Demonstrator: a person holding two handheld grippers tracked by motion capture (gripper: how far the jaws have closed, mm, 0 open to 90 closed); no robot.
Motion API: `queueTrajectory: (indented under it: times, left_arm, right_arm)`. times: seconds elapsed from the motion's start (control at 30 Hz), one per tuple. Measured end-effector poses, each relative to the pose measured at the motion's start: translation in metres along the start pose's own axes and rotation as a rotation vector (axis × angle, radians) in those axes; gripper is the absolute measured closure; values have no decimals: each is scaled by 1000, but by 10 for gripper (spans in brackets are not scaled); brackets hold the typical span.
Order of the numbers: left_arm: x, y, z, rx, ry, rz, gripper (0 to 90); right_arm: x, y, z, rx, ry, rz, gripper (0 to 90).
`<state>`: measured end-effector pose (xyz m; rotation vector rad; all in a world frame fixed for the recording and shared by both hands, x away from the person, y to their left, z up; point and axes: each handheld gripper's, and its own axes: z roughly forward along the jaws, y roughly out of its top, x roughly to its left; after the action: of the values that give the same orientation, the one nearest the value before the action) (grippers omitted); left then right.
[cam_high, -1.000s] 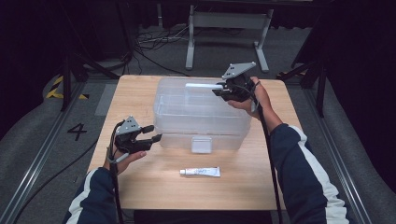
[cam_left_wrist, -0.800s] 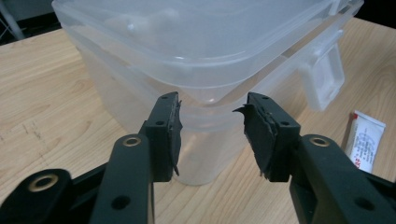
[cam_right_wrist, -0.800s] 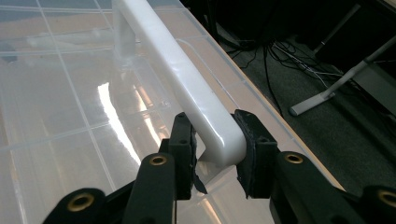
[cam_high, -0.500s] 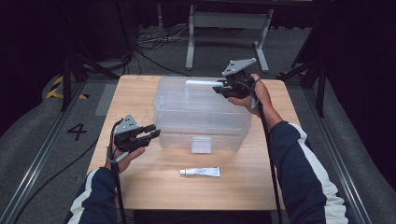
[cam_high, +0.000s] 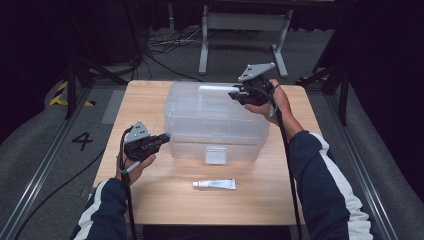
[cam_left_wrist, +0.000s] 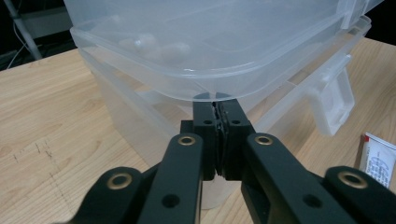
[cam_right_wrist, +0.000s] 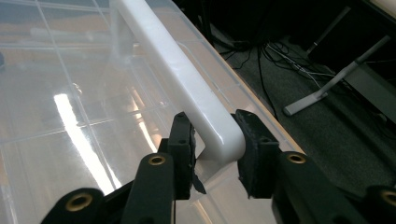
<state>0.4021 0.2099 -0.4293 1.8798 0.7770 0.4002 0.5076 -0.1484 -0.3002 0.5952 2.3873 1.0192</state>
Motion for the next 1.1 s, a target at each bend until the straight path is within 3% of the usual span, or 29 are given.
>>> queueTrajectory:
  times: [0.23,0.47,0.63,0.9,1.1]
  left_arm:
    - [0,0,1,12,0,4,897]
    - [0,1,1,15,9,18,898]
    - [-1,1,2,20,8,15,899]
    - [0,1,2,26,8,18,899]
    - [1,1,2,23,5,18,899]
  right_arm:
    - [0,-7,-11,-38,-25,7,628]
    - [-8,-18,-30,-61,-35,23,646]
    - [-14,-31,-47,-82,-41,52,629]
    - [-14,-46,-64,-115,-44,53,589]
    - [-16,-66,-79,-149,-73,77,539]
